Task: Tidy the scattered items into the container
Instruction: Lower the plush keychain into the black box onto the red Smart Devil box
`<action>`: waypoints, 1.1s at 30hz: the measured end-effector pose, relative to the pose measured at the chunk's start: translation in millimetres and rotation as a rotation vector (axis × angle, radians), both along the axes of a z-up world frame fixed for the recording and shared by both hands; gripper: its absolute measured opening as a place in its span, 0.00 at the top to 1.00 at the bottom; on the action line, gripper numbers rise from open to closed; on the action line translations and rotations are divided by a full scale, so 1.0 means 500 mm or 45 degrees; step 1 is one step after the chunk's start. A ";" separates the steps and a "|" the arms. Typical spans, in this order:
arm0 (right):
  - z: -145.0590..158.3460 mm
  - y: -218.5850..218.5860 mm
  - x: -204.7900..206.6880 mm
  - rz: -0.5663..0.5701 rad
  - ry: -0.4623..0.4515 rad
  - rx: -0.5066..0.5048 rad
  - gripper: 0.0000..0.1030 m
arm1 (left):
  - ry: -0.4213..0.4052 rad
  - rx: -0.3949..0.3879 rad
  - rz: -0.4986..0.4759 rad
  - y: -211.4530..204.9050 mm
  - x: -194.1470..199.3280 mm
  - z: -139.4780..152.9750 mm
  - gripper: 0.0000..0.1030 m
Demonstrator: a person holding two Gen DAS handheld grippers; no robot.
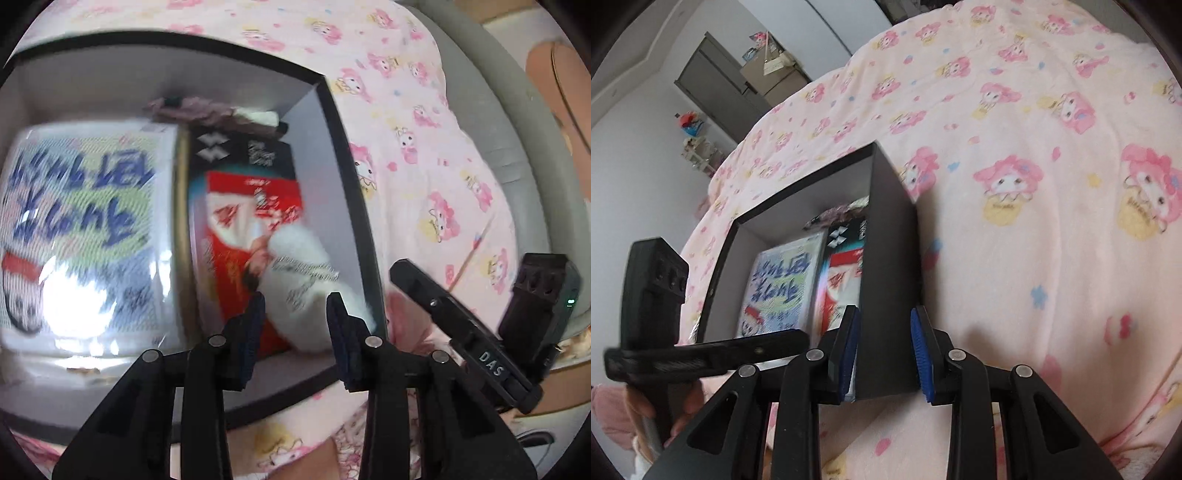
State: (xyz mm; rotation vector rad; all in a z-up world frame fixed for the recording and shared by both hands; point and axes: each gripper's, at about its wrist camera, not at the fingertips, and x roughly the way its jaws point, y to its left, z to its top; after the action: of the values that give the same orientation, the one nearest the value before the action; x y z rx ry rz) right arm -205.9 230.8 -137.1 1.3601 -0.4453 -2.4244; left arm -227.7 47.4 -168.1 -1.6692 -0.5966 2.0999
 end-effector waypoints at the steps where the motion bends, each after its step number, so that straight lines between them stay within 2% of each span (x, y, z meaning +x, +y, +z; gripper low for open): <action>1: 0.004 0.004 -0.002 -0.019 0.015 0.017 0.75 | -0.004 -0.015 -0.037 0.016 -0.008 -0.005 0.60; 5: -0.011 0.019 -0.014 -0.030 -0.021 -0.021 0.75 | -0.052 -0.147 -0.066 0.048 -0.021 -0.047 0.56; 9: -0.016 0.018 -0.012 -0.011 -0.045 -0.068 0.75 | 0.000 -0.255 0.047 0.023 -0.004 -0.033 0.57; 11: -0.007 0.014 -0.007 -0.006 -0.019 -0.066 0.75 | 0.020 -0.233 0.095 -0.004 0.005 -0.019 0.60; 13: -0.003 0.010 -0.003 0.001 -0.009 -0.076 0.75 | -0.011 -0.112 0.114 -0.030 0.013 -0.020 0.59; 15: 0.004 0.000 0.003 0.011 0.005 -0.071 0.75 | -0.053 -0.063 0.117 -0.036 0.010 -0.032 0.52; 17: 0.015 -0.012 0.010 0.030 0.033 -0.074 0.75 | -0.088 -0.092 0.105 -0.028 -0.003 -0.056 0.41; 19: 0.020 -0.019 0.015 0.047 0.046 -0.093 0.75 | -0.088 -0.071 0.086 -0.013 -0.016 -0.069 0.40; 20: 0.019 -0.022 0.016 0.054 0.043 -0.099 0.75 | -0.081 -0.084 0.072 -0.004 -0.021 -0.067 0.54; 21: 0.015 -0.023 0.016 0.051 0.037 -0.095 0.75 | -0.061 -0.063 0.032 0.011 -0.026 -0.062 0.62; 22: 0.010 -0.022 0.015 0.045 0.028 -0.081 0.75 | -0.050 -0.044 0.015 0.020 -0.029 -0.059 0.70; 23: 0.004 -0.021 0.013 0.036 0.020 -0.063 0.75 | -0.040 -0.064 0.007 0.028 -0.032 -0.056 0.72; 27: -0.005 -0.009 0.006 0.010 -0.001 -0.091 0.75 | 0.101 -0.202 0.007 0.038 -0.020 0.003 0.74; 29: -0.006 -0.009 0.006 0.015 -0.006 -0.105 0.75 | 0.175 -0.407 0.016 0.023 -0.009 0.043 0.74; 31: -0.009 -0.013 0.004 0.023 -0.016 -0.104 0.75 | 0.237 -0.713 -0.002 0.043 -0.005 0.068 0.73; 32: -0.011 -0.016 0.002 0.028 -0.025 -0.108 0.75 | 0.219 -0.752 -0.015 0.049 -0.017 0.066 0.73; 33: -0.013 -0.020 0.001 0.024 -0.035 -0.103 0.75 | 0.163 -0.733 -0.020 0.048 -0.036 0.054 0.73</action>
State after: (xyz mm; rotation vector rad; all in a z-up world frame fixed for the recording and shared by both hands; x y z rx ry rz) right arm -205.5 220.9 -143.7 1.3588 -0.5288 -2.3491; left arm -245.7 71.7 -141.3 -1.7790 0.0795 2.4966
